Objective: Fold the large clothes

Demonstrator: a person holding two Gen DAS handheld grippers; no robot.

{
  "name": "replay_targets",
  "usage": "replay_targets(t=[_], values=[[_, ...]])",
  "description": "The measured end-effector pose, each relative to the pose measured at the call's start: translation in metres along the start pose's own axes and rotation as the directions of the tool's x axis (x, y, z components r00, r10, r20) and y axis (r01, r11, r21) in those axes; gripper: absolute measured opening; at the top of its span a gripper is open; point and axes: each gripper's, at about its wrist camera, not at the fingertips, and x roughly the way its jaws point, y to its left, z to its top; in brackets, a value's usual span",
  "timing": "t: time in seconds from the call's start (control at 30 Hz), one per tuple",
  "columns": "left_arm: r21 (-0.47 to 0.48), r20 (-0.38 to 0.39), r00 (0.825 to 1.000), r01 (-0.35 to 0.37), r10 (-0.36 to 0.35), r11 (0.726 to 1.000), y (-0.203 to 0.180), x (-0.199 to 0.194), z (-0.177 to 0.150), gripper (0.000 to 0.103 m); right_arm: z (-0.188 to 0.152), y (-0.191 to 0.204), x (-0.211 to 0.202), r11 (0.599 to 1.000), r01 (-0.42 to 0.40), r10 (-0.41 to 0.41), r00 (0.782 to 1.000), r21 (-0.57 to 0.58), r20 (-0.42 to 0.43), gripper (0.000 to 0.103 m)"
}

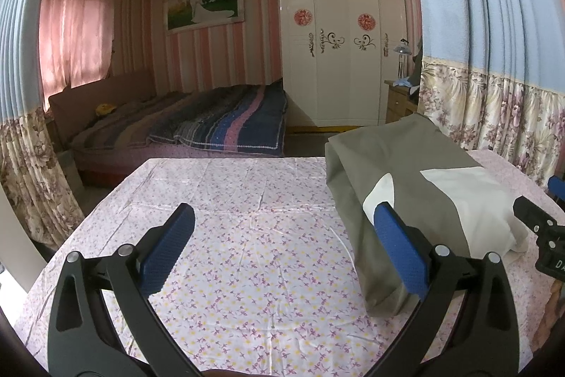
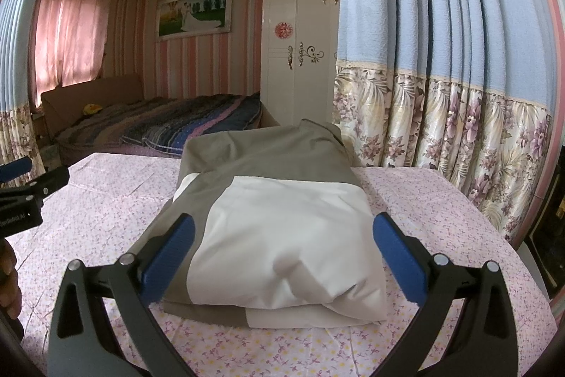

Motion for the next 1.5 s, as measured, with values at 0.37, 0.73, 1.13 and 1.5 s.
replay_targets(t=[0.37,0.73,1.13,1.5], values=[[-0.005,-0.004,1.0,0.001,-0.001,1.0,0.0,-0.001,0.001,0.1,-0.002,-0.004,0.002,1.0,-0.003,0.003,1.0,-0.001,-0.004,0.101],[-0.002,0.013,1.0,-0.01,0.01,1.0,0.001,-0.002,0.001,0.1,-0.003,-0.004,0.004,1.0,-0.004,0.004,1.0,-0.006,-0.006,0.101],[-0.015,0.025,1.0,0.006,-0.006,1.0,0.005,-0.004,0.002,0.1,-0.006,-0.006,0.005,1.0,-0.008,0.008,1.0,-0.01,-0.007,0.101],[-0.026,-0.029,0.999,0.024,-0.024,0.999,0.008,0.005,0.0,0.1,-0.006,-0.006,0.005,1.0,-0.01,0.01,1.0,-0.01,-0.007,0.101]])
